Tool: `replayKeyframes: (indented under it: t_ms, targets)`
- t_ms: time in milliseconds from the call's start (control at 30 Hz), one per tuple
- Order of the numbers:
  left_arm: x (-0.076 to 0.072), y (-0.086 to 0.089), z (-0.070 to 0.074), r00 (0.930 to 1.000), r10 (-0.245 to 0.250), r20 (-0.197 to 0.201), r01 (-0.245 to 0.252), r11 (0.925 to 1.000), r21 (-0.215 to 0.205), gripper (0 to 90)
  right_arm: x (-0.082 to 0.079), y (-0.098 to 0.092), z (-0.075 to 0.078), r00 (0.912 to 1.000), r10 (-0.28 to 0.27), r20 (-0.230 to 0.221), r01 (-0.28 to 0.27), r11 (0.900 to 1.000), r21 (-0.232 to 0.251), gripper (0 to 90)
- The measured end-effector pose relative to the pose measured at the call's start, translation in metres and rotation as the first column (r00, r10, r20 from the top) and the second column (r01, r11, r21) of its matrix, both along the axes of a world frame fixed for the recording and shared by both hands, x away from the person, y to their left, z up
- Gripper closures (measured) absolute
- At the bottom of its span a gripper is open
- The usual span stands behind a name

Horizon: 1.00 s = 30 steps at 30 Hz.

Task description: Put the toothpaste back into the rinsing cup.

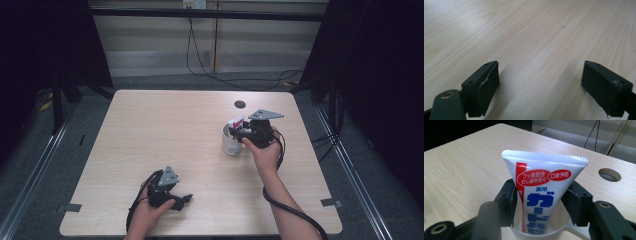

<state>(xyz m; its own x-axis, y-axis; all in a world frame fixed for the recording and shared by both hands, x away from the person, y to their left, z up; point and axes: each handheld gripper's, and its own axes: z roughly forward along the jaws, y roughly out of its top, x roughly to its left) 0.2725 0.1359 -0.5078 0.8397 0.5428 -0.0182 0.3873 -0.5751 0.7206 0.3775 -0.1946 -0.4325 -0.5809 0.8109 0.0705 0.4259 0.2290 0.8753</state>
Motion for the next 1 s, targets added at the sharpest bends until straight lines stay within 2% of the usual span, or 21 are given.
replayKeyframes:
  t_ms: [167, 300, 500, 733, 1000]
  targets:
    - [0.0, 0.0, 0.0, 1.0, 0.0, 0.0, 0.0, 1.0, -0.001, 14.6, 0.0, 0.0, 0.0, 0.9999, 0.01, -0.012, -0.01, 1.0, 0.007, 37.8]
    - [0.0, 0.0, 0.0, 1.0, 0.0, 0.002, 0.0, 1.0, -0.001, 14.6, -0.002, 0.003, 0.001, 0.9997, 0.019, -0.014, -0.019, 1.0, -0.018, 33.4]
    - [0.0, 0.0, 0.0, 1.0, 0.0, 0.001, 0.0, 1.0, -0.001, 14.6, -0.004, -0.001, 0.004, 0.9997, 0.022, -0.011, -0.022, 1.0, -0.022, 30.5]
    - [0.0, 0.0, 0.0, 1.0, 0.0, 0.001, 0.0, 1.0, -0.001, 14.6, -0.01, -0.008, 0.004, 0.9993, 0.026, -0.026, -0.026, 1.0, -0.001, 29.2]
    - [0.0, 0.0, 0.0, 1.0, 0.002, 0.001, -0.002, 1.0, -0.005, 14.7, -0.017, -0.017, 0.008, 0.9985, 0.035, -0.041, -0.035, 0.999, -0.005, 26.1]
